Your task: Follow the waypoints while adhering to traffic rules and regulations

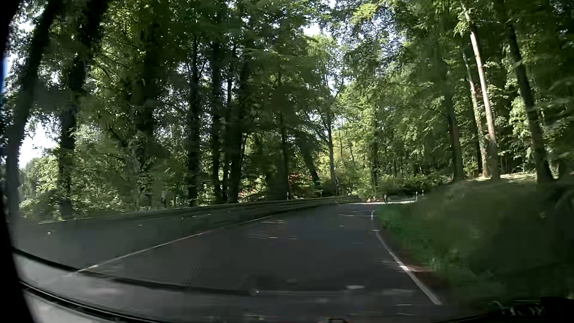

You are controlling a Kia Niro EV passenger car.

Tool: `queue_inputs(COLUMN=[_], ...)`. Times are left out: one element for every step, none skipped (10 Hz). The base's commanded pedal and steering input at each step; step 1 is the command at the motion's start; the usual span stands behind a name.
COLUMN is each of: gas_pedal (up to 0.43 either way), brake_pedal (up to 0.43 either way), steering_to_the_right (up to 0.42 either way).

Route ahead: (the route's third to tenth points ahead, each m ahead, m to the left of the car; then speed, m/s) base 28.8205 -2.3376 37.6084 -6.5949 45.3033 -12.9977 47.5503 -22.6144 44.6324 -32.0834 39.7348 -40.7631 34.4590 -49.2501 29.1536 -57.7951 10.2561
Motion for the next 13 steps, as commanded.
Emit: queue_inputs(gas_pedal=[0.197,0.197,0.197,0.197,0.189,0.177,0.169,0.169,0.169,0.169,0.169,0.169,0.177], brake_pedal=[0.0,0.0,0.0,0.0,0.0,0.0,0.0,0.0,0.0,0.0,0.0,0.0,0.0], steering_to_the_right=[-0.001,-0.001,-0.001,0.004,0.019,0.029,0.042,0.05,0.054,0.056,0.057,0.057,0.056])
